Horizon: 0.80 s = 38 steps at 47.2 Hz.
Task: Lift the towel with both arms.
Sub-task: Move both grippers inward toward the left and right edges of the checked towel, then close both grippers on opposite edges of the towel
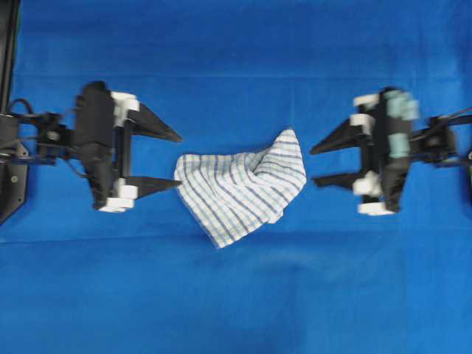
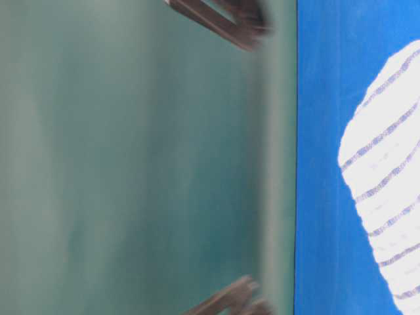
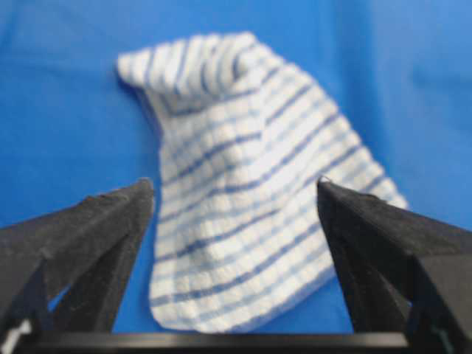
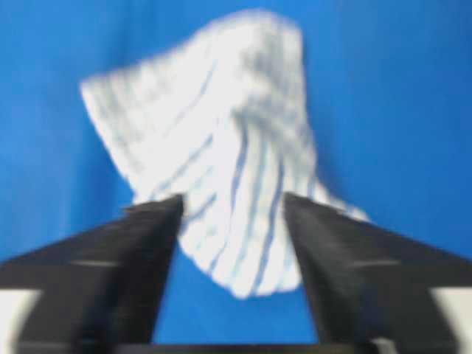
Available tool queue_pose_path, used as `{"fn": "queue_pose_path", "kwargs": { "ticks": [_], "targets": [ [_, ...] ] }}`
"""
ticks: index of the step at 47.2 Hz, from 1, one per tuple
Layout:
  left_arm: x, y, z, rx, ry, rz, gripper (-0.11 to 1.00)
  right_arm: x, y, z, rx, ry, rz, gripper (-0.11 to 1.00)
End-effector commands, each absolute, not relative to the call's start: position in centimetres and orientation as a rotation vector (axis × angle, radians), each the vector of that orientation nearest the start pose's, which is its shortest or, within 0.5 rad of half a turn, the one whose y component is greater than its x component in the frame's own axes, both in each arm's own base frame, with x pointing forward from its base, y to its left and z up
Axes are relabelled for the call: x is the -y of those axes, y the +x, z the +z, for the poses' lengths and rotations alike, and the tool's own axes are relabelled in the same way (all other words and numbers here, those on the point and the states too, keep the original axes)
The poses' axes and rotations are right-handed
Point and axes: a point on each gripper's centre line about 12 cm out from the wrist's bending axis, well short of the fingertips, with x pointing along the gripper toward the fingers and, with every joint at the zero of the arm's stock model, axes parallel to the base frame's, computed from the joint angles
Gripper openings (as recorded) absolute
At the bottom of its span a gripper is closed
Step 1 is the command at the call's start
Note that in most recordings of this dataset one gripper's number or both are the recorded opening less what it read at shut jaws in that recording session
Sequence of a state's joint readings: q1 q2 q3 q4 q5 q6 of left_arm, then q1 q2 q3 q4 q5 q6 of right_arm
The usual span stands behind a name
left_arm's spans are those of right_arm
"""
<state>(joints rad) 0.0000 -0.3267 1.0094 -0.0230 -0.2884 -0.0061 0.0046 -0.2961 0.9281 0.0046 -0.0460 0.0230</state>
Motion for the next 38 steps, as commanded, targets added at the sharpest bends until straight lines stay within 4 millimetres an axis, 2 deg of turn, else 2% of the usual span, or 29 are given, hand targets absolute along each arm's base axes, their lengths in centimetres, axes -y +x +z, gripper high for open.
{"fn": "queue_pose_path", "kwargs": {
  "ticks": [1, 6, 11, 24, 32, 38],
  "targets": [
    [0.0, 31.6, 19.0, -0.405, -0.026, 0.010, 0.86, -0.2, 32.7, 18.0, -0.632, 0.024, -0.001, 0.64],
    [0.1, 32.6, 17.1, -0.465, -0.026, 0.010, 0.86, -0.3, 34.2, 15.8, -0.700, 0.025, -0.003, 0.60],
    [0.1, 33.3, 15.0, -0.522, -0.025, 0.009, 0.87, -0.3, 35.1, 14.3, -0.738, 0.028, -0.005, 0.60],
    [0.6, 34.8, 11.2, -0.594, -0.022, -0.003, 0.87, -0.6, 36.0, 11.0, -0.809, 0.036, -0.003, 0.60],
    [1.2, 34.9, 9.7, -0.632, -0.018, -0.016, 0.87, -0.8, 35.9, 9.8, -0.844, 0.063, -0.013, 0.60],
    [1.2, 34.9, 9.5, -0.638, -0.016, -0.018, 0.84, -0.9, 35.9, 9.7, -0.844, 0.063, -0.010, 0.60]
  ]
}}
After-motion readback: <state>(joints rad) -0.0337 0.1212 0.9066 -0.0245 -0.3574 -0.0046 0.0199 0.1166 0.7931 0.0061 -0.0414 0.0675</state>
